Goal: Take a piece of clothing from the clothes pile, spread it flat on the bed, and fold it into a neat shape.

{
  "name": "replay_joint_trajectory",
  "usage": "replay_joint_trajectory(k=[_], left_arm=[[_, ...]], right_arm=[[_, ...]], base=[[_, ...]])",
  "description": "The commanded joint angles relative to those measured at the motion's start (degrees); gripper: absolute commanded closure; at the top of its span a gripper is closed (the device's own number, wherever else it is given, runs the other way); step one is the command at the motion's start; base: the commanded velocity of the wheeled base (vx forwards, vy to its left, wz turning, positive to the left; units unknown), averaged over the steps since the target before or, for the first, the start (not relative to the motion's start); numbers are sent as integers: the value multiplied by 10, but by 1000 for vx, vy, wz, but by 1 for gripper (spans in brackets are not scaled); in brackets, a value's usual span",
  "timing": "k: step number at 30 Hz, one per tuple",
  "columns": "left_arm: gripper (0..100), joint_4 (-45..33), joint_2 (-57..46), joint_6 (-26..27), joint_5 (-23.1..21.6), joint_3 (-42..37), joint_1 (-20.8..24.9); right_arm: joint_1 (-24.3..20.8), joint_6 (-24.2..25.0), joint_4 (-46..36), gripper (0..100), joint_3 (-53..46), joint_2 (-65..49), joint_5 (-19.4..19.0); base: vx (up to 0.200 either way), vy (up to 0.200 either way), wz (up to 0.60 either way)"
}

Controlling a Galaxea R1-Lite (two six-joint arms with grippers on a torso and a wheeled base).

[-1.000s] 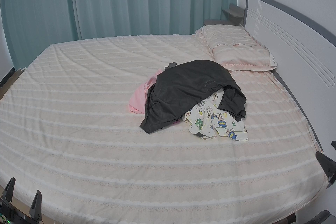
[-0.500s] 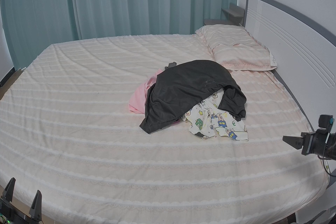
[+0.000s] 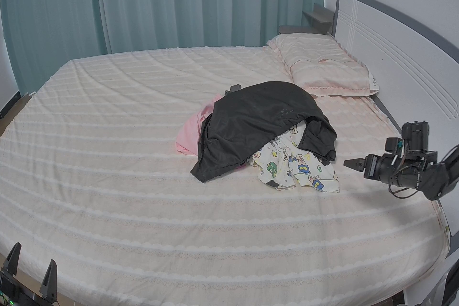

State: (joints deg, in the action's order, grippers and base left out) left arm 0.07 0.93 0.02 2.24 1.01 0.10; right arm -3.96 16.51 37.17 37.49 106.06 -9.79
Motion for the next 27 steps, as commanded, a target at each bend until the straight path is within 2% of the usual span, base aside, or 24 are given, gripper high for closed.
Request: replay_joint_trajectory(k=[1, 5, 8, 20, 23, 27], left_arm=[[0, 0, -9, 0, 0, -10, 0], [0, 0, -9, 0, 0, -10, -1], [0, 0, -9, 0, 0, -10, 0], [0, 0, -9, 1, 0, -10, 0], [0, 0, -9, 1, 0, -10, 0], [0, 0, -9, 1, 0, -10, 0]], right_arm=[[-24, 23, 13, 0, 90, 152, 14], [-30, 25, 13, 0, 146, 212, 37], [-39, 27, 13, 0, 171, 243, 37], [-69, 90, 13, 0, 231, 324, 37], [-82, 113, 12, 0, 247, 325, 38], [-93, 114, 7, 0, 259, 323, 42]], base=[[0, 0, 0], [0, 0, 0], [0, 0, 0], [0, 0, 0], [0, 0, 0], [0, 0, 0]])
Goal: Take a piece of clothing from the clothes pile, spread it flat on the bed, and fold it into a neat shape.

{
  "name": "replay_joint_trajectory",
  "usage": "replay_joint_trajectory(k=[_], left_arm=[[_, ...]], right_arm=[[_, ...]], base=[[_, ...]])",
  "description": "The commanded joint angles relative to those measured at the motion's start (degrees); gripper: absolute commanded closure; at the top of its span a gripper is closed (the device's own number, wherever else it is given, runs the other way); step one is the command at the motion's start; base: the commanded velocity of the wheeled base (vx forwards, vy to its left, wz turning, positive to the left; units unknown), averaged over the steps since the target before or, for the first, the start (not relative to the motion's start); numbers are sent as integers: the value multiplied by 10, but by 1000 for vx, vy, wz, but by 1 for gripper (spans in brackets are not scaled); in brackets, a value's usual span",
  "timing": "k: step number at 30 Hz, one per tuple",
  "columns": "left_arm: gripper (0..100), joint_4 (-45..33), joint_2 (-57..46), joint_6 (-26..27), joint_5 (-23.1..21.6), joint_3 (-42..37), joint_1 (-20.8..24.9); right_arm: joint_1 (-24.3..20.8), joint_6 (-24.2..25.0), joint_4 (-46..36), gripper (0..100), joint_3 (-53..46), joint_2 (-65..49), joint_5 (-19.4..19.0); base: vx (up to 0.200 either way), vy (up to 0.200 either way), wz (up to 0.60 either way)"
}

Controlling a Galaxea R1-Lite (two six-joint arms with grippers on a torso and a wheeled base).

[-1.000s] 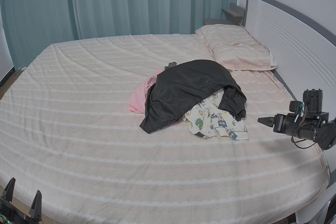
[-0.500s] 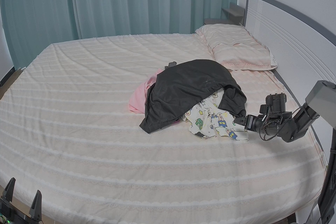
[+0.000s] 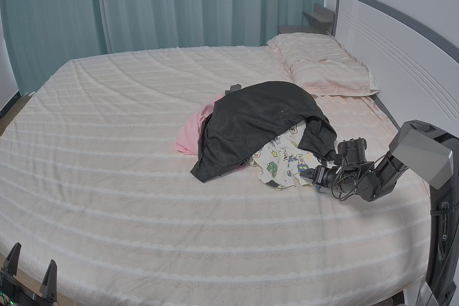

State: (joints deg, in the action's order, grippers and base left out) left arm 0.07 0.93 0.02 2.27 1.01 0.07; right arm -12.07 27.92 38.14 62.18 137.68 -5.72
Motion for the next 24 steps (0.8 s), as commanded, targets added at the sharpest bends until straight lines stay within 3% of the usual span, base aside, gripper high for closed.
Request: replay_joint_trajectory(k=[1, 3, 4, 15, 24], left_arm=[[0, 0, -9, 1, 0, -10, 0], [0, 0, -9, 1, 0, -10, 0], [0, 0, -9, 1, 0, -10, 0], [0, 0, -9, 1, 0, -10, 0], [0, 0, -9, 0, 0, -10, 0]], right_arm=[[-16, 0, -4, 0, 15, 7, 4], [-18, 0, -4, 0, 22, 8, 9], [-18, -1, -8, 100, 29, 11, 16], [-10, -5, -30, 100, 27, 4, 27], [-10, -17, -25, 100, -89, -93, 17]], base=[[0, 0, 0], [0, 0, 0], [0, 0, 0], [0, 0, 0], [0, 0, 0]])
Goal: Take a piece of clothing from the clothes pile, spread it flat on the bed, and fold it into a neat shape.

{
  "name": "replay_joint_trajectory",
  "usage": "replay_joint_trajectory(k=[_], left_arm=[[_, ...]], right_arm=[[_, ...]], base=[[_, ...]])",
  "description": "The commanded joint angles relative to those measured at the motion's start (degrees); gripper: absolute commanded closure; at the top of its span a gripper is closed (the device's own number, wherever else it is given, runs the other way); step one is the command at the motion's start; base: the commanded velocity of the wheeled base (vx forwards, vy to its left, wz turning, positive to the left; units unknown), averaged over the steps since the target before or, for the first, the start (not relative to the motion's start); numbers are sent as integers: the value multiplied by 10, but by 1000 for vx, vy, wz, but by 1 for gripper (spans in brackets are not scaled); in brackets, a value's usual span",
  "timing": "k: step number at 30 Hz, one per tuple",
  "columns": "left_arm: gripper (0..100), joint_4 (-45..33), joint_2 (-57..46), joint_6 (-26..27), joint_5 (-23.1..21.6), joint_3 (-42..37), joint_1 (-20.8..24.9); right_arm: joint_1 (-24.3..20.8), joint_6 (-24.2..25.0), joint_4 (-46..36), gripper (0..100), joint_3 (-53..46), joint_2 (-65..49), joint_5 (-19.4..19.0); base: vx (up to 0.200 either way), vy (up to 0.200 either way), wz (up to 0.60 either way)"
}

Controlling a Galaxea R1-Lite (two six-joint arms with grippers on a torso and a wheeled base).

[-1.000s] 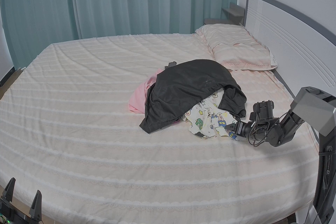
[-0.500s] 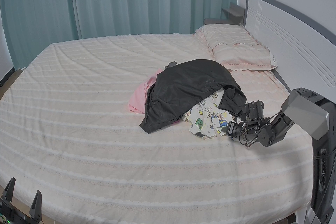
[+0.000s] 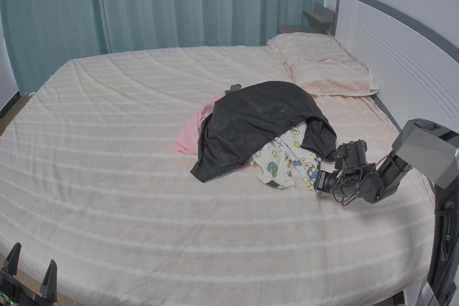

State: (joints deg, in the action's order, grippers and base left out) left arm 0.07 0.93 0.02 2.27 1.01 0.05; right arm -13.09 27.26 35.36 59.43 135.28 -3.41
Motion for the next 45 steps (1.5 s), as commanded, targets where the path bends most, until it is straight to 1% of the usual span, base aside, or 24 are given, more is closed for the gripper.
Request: replay_joint_trajectory(k=[1, 3, 4, 5, 6, 7, 15, 16, 22, 29, 32, 33, 34, 35, 36, 39, 45], left_arm=[[0, 0, -9, 0, 0, -10, 0], [0, 0, -9, 1, 0, -10, 0], [0, 0, -9, 1, 0, -10, 0], [0, 0, -9, 1, 0, -10, 0], [0, 0, -9, 1, 0, -10, 0], [0, 0, -9, 1, 0, -10, 0], [0, 0, -9, 0, 0, -10, 0], [0, 0, -9, 0, 0, -10, 0], [0, 0, -9, 0, 0, -10, 0], [0, 0, -9, 0, 0, -10, 0], [0, 0, -9, 0, 0, -10, 0], [0, 0, -9, 1, 0, -10, 0], [0, 0, -9, 1, 0, -10, 0], [0, 0, -9, 1, 0, -10, 0], [0, 0, -9, 0, 0, -10, 0], [0, 0, -9, 0, 0, -10, 0], [0, 0, -9, 1, 0, -10, 0]], right_arm=[[2, -19, 2, 100, -78, -78, -10], [10, -55, 2, 100, -119, -98, -19], [10, -55, 2, 100, -119, -98, -19], [19, -94, 2, 100, -150, -110, -22], [19, -94, 2, 100, -150, -110, -22], [25, -117, 2, 100, -174, -116, -23], [26, -122, 3, 100, -196, -115, -22], [26, -121, 2, 0, -197, -116, -23], [31, -120, 3, 0, -195, -119, -20], [61, -117, 4, 0, -186, -121, -24], [68, -100, 5, 0, -178, -121, -41], [69, -68, 8, 0, -175, -121, -64], [69, -50, 7, 0, -173, -120, -77], [69, -50, 7, 0, -173, -120, -77], [67, -25, 7, 0, -166, -114, -97], [63, -13, 6, 0, -162, -107, -104], [44, -14, 7, 0, -159, -81, -104]], base=[[0, 0, 0], [0, 0, 0], [0, 0, 0], [0, 0, 0], [0, 0, 0], [0, 0, 0], [0, 0, 0], [0, 0, 0], [0, 0, 0], [0, 0, 0], [0, 0, 0], [0, 0, 0], [0, 0, 0], [0, 0, 0], [0, 0, 0], [0, 0, 0], [0, 0, 0]])
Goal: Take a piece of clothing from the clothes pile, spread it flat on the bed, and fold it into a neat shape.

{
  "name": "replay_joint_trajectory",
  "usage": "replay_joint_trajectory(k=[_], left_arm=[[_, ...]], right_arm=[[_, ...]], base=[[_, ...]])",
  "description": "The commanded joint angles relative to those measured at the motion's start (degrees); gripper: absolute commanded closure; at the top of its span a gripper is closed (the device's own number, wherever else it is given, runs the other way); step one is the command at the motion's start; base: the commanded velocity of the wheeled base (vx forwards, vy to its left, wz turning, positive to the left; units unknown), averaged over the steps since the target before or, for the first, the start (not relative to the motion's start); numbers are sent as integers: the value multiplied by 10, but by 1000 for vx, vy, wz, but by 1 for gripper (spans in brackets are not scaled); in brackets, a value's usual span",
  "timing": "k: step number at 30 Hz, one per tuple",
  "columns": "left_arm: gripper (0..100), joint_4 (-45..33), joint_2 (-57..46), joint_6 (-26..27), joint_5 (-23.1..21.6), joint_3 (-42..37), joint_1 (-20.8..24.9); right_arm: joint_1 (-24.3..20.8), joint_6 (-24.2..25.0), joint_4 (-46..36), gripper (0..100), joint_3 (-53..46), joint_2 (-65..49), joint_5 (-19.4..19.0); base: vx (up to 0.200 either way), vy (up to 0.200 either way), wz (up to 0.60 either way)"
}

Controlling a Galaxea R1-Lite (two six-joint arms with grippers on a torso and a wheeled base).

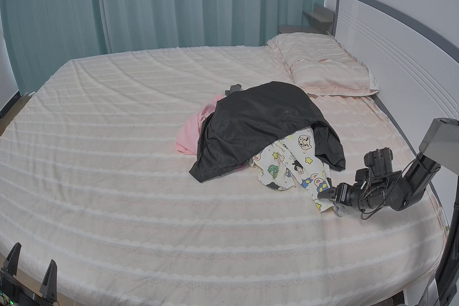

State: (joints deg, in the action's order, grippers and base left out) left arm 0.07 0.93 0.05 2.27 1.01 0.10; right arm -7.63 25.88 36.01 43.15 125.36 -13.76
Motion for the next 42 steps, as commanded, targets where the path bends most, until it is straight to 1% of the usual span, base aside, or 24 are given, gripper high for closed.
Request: replay_joint_trajectory(k=[1, 6, 7, 8, 11, 16, 19, 23, 25, 26, 27, 28, 29, 31, 32, 34, 36, 39, 42], left_arm=[[0, 0, -9, 0, 0, -10, 0], [0, 0, -9, 0, 0, -10, 0], [0, 0, -9, 0, 0, -10, 0], [0, 0, -9, 0, 0, -10, 0], [0, 0, -9, 0, 0, -10, 0], [0, 0, -9, 0, 0, -10, 0], [0, 0, -9, 0, 0, -10, 0], [0, 1, -9, 5, 0, -10, 0], [0, 0, -9, -2, 0, -10, 0], [0, 0, -9, -2, 0, -10, -1], [0, 0, -9, 0, 0, -10, 0], [0, 1, -9, -1, 0, -10, 0], [0, 1, -9, -2, -1, -10, -1], [0, 0, -9, -1, 0, -10, 0], [0, 0, -9, -1, 0, -10, 0], [0, 1, -9, -3, -1, -10, 0], [0, 4, -9, 3, -4, -10, 0], [0, 4, -9, 14, -5, -10, 0], [0, 4, -8, 37, -6, -9, -2]], right_arm=[[-18, 0, 0, 0, 9, 27, 0], [-34, 0, 0, 0, 34, 43, 6], [-34, 0, 0, 100, 34, 43, 6], [-40, -1, 0, 100, 40, 45, 16], [-41, -1, 0, 100, 43, 46, 27], [-40, 0, 2, 100, 29, 37, 31], [-37, 1, 16, 100, -3, 9, 28], [-42, -1, 110, 100, -90, -37, 26], [-52, -2, 165, 100, -137, -57, 28], [-54, -2, 176, 100, -149, -62, 28], [-57, -4, 218, 100, -185, -75, 29], [-58, -6, 231, 100, -196, -78, 29], [-63, -8, 272, 100, -234, -92, 30], [-75, -9, 320, 100, -274, -110, 30], [-75, -9, 320, 100, -274, -110, 30], [-87, -11, 364, 100, -325, -139, 33], [-95, -12, 382, 100, -347, -163, 31], [-96, -11, 397, 100, -376, -201, 29], [-97, -10, 405, 100, -398, -238, 27]], base=[[0, 0, 0], [0, 0, 0], [0, 0, 0], [0, 0, 0], [0, 0, 0], [0, 0, 0], [0, 0, 0], [0, 0, 0], [0, 0, 0], [0, 0, 0], [0, 0, 0], [0, 0, 0], [0, 0, 0], [0, 0, 0], [0, 0, 0], [0, 0, 0], [0, 0, 0], [0, 0, 0], [0, 0, 0]])
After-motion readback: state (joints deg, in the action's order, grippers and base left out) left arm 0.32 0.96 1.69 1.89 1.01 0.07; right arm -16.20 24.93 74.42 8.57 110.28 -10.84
